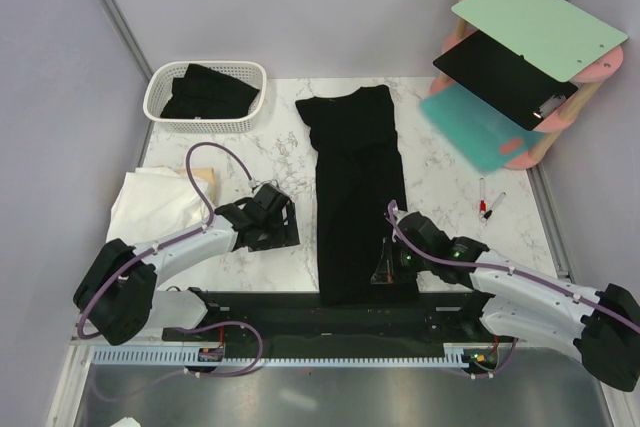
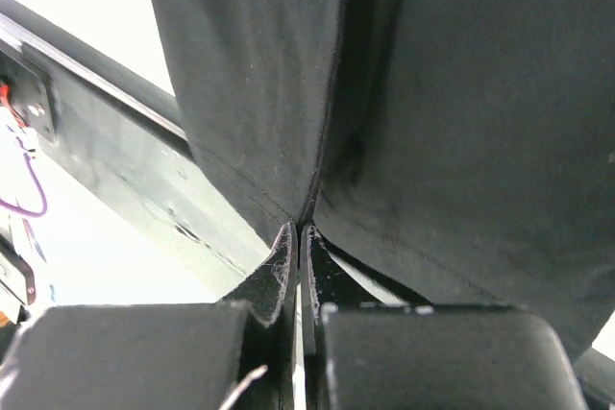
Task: Fold and stack the t-shirts
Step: Rotate the tshirt 90 degrees
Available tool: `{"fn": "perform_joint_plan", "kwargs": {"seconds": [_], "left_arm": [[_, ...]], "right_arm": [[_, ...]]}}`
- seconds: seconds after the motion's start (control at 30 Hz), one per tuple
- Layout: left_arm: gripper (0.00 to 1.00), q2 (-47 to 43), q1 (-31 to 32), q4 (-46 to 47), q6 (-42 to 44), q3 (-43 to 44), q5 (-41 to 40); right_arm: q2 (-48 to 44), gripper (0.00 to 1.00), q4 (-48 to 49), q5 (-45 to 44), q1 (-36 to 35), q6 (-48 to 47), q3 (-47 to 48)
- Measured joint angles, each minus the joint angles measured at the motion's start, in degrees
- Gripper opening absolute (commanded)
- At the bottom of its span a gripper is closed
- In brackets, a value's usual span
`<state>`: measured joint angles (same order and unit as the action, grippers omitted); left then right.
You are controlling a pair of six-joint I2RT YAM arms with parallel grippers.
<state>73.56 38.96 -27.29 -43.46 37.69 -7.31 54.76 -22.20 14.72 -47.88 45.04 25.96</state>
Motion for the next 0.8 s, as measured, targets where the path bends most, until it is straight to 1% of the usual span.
{"fn": "perform_joint_plan", "kwargs": {"seconds": [0.1,0.3,0.53,0.6,0.63,0.67,0.73,0.77,0.8], "left_arm": [[0.84,0.11,0.00,0.13,0.00,0.00,0.00],[0.84,1.38,0.00,0.44,0.00,0.00,0.00],[0.84,1.86,0.00,0.44,0.00,0.00,0.00],[0.84,1.86,0.00,0.48,0.00,0.02,0.02],[0.84,1.90,0.00,0.46,0.00,0.00,0.04],[0.84,1.95,0.00,0.46,0.00,0.00,0.09],[0.84,2.01,0.02,0.48,0.00,0.00,0.20],[0.84,2.08,0.02,0.52,0.00,0.00,0.31],[0.84,2.10,0.04,0.59,0.00,0.00,0.42]], "right_arm": [[-1.60,0.00,-1.44,0.04,-0.48,0.68,-1.66],[-1.90,0.00,-3.30,0.07,-2.12,2.29,-5.22],[-1.75,0.00,-3.56,-0.04,-3.80,3.30,-5.57],[-1.70,0.07,-3.56,-0.09,-4.26,3.48,-5.57],[-1.68,0.14,-3.58,-0.20,-4.44,3.63,-5.57],[-1.68,0.29,-3.67,-0.26,-4.55,3.72,-5.57],[-1.79,0.43,-4.11,-0.63,-4.68,4.00,-5.57],[-2.08,0.55,-4.55,-0.85,-4.76,4.11,-5.57],[-2.99,0.60,-5.64,-1.51,-4.81,3.76,-5.55]]}}
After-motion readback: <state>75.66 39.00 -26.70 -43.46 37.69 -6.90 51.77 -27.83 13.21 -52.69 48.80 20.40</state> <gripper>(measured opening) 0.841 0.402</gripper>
